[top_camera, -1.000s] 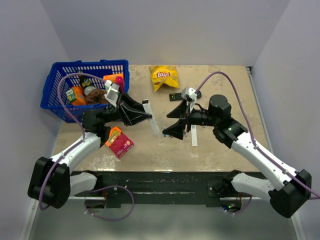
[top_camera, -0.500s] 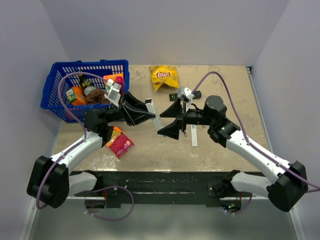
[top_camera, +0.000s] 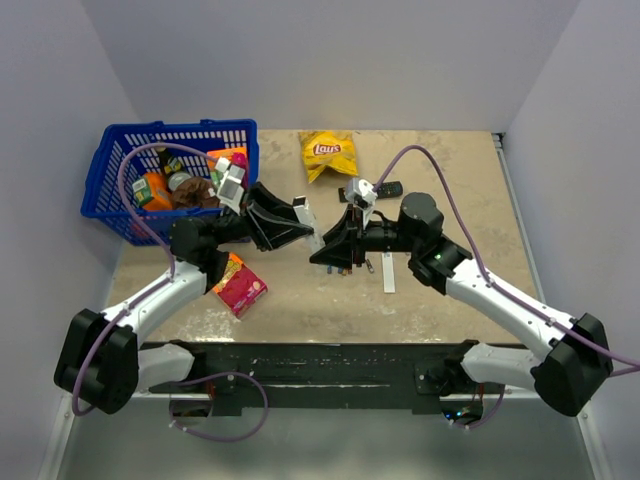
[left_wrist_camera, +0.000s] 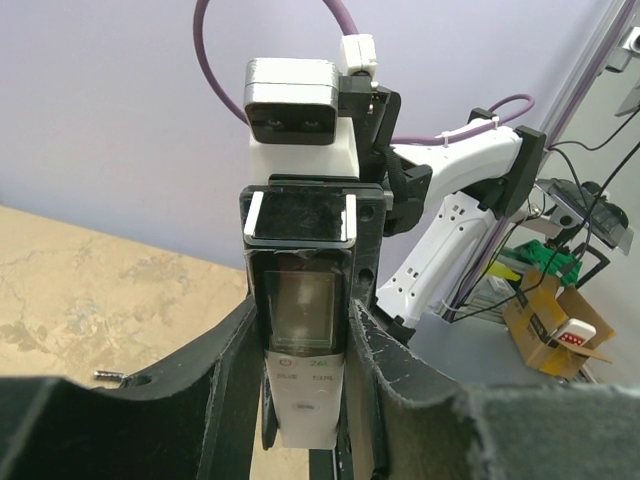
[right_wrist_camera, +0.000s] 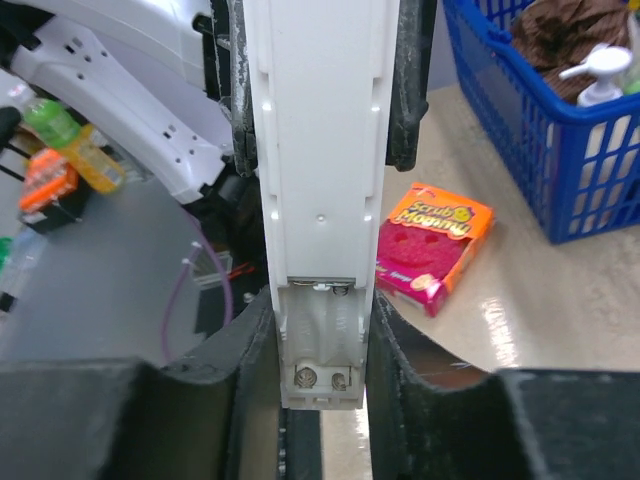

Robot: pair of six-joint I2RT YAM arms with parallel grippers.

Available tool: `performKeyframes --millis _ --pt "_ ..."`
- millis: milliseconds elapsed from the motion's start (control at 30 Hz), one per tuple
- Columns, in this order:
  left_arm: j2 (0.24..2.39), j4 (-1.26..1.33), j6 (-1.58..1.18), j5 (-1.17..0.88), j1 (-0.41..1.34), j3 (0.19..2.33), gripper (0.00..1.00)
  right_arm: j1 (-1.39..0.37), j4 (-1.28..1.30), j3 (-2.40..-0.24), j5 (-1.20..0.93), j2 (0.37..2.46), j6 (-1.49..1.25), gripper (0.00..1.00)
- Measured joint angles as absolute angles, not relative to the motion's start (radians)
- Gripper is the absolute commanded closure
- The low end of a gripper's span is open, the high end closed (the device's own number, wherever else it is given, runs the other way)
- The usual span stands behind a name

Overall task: Load the batteries into the remote control
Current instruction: Turn over the remote control.

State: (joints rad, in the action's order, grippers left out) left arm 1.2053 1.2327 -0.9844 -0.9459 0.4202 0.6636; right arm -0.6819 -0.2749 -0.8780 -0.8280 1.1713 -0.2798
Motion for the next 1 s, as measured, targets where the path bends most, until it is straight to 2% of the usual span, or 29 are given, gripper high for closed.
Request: performKeyframes --millis 33,67,100,133,200,233,333,633,800,1000 --pt "1.205 1.232 -0.984 -0.946 0.42 0.664 0.93 -0.682 -0.271 -0.878 -0.824 1.17 -0.271 0.89" --pt "1.205 1.232 -0.984 -0.946 0.42 0.664 0.74 -0.683 -0.262 -0.879 -0.821 1.168 -0.261 0.91" --pt "1.205 1.229 -0.983 -0.947 0.421 0.664 0.66 -0.683 -0.248 -0.881 -0.815 1.164 -0.253 0.92" --pt "1.205 1.224 -0.976 -0.946 0.421 0.664 0.53 -0.684 -0.231 -0.884 -0.802 1.157 -0.241 0.96" --pt "1.199 1.198 -0.959 -0.944 0.424 0.664 0.4 -0.688 -0.186 -0.892 -0.778 1.145 -0.214 0.98" --pt "1.191 1.171 -0.945 -0.934 0.425 0.664 0.27 -0.689 -0.155 -0.898 -0.758 1.137 -0.195 0.99" --pt "1.135 1.019 -0.873 -0.876 0.425 0.67 0.1 -0.688 -0.058 -0.915 -0.676 1.115 -0.147 1.0" --pt "0.992 0.409 -0.748 -0.451 0.485 0.851 0.05 -0.696 0.171 -0.988 -0.364 1.09 -0.062 1.0" --pt "1.021 0.236 -0.751 -0.22 0.639 0.93 0.05 -0.721 0.234 -1.013 -0.213 1.091 -0.05 1.0" --pt "1.106 0.209 -0.789 -0.097 0.721 0.948 0.07 -0.759 0.267 -1.021 -0.108 1.091 -0.049 1.0"
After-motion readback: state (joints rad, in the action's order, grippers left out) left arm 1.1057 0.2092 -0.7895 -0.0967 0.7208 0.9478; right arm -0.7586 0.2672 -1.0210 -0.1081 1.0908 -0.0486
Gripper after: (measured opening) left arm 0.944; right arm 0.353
